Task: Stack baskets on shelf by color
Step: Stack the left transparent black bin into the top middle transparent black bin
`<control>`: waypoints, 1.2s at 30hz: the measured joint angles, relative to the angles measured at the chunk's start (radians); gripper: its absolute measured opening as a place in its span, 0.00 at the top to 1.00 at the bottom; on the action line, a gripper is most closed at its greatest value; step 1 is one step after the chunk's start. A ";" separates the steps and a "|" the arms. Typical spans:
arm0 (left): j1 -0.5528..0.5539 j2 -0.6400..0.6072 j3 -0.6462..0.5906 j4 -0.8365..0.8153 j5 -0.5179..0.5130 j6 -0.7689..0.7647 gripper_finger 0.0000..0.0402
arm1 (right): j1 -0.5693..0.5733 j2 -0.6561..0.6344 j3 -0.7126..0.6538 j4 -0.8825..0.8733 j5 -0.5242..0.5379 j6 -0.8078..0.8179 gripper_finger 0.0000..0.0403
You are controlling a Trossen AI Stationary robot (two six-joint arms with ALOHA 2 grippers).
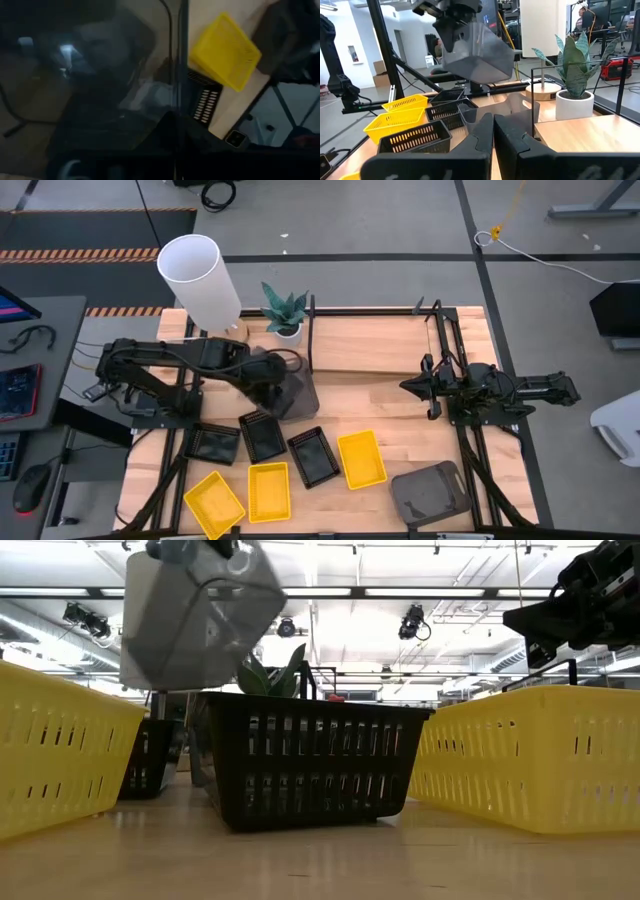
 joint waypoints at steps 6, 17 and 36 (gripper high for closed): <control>0.005 0.000 0.010 0.081 0.007 0.167 0.98 | 0.000 0.000 0.000 0.000 0.000 0.000 0.95; 0.045 0.064 -0.036 0.089 0.094 0.415 0.98 | 0.000 0.000 0.000 -0.001 0.000 0.000 0.95; 0.043 0.288 -0.037 0.018 0.079 0.627 0.97 | 0.000 0.000 0.000 0.001 0.000 0.000 0.95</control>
